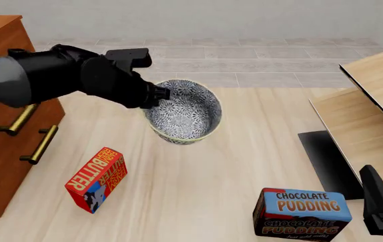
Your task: Close the top drawer of the cabinet and put the bowl on top of it.
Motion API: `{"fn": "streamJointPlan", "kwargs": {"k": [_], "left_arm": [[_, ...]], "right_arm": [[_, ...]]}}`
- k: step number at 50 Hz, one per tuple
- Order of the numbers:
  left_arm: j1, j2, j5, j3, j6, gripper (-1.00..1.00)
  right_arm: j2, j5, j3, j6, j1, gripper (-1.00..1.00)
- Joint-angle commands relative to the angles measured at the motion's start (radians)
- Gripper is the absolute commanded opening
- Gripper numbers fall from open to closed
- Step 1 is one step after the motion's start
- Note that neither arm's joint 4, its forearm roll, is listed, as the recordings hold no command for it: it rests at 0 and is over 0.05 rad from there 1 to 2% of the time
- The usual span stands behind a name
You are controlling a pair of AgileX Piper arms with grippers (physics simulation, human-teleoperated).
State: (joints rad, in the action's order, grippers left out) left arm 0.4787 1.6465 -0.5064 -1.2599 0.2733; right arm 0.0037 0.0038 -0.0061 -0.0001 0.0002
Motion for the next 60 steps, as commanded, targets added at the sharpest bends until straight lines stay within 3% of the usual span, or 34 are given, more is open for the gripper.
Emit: {"fn": "streamJointPlan", "kwargs": {"k": [1,31,46,52,60], "left_arm": [[-0.006,-0.101,-0.066,-0.014,0.000,-1.00],[-0.062,-0.349,-0.253,-0.047,0.036,-1.00],[-0.117,-0.462,-0.319,-0.064,0.023,-1.00],[-0.202,-0.511,-0.346,-0.083,0.025,-1.00],[-0.201,-0.552,-0.395,-0.107,0.048,-1.00]], "right_arm": [[0.000,-0.002,0.001,0.000,0.000,1.00],[0.001,-0.002,0.001,0.000,0.000,1.00],[0.000,-0.002,0.001,0.000,0.000,1.00],[0.000,-0.002,0.001,0.000,0.000,1.00],[0.001,-0.002,0.001,0.001,0.000,1.00]]}}
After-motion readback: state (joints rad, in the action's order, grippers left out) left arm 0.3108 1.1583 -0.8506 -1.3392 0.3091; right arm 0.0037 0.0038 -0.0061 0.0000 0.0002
